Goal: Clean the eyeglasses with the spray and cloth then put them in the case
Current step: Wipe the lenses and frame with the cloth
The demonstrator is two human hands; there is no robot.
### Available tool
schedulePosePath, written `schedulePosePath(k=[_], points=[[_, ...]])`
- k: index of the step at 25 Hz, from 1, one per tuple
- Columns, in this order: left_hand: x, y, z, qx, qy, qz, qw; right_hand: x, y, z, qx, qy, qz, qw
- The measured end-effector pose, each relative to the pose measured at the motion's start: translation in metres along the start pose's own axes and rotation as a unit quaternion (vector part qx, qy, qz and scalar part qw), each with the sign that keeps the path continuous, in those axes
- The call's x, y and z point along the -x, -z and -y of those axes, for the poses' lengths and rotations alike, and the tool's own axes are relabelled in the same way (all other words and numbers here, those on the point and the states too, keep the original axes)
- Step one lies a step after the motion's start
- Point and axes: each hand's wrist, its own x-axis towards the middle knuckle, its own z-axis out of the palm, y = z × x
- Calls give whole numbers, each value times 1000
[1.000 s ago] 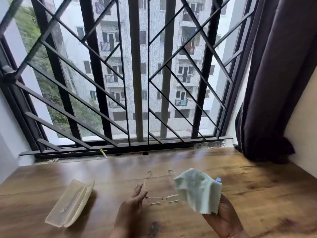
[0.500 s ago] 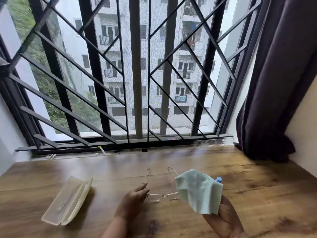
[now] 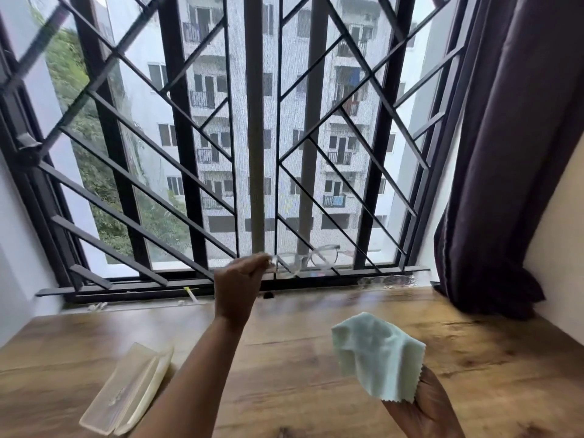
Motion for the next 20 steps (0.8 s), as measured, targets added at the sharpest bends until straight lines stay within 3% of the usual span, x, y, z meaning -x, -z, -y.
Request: schedulePosePath(k=[6, 13, 20], points=[[-49, 14, -37, 138, 33, -88, 986, 7, -4, -10, 42, 33, 21, 998], [-67, 19, -49, 206, 21, -75, 975, -3, -33, -22, 113, 46, 39, 992], [-70, 16, -71, 240, 28, -48, 969, -58, -130, -47, 161, 84, 59, 982]])
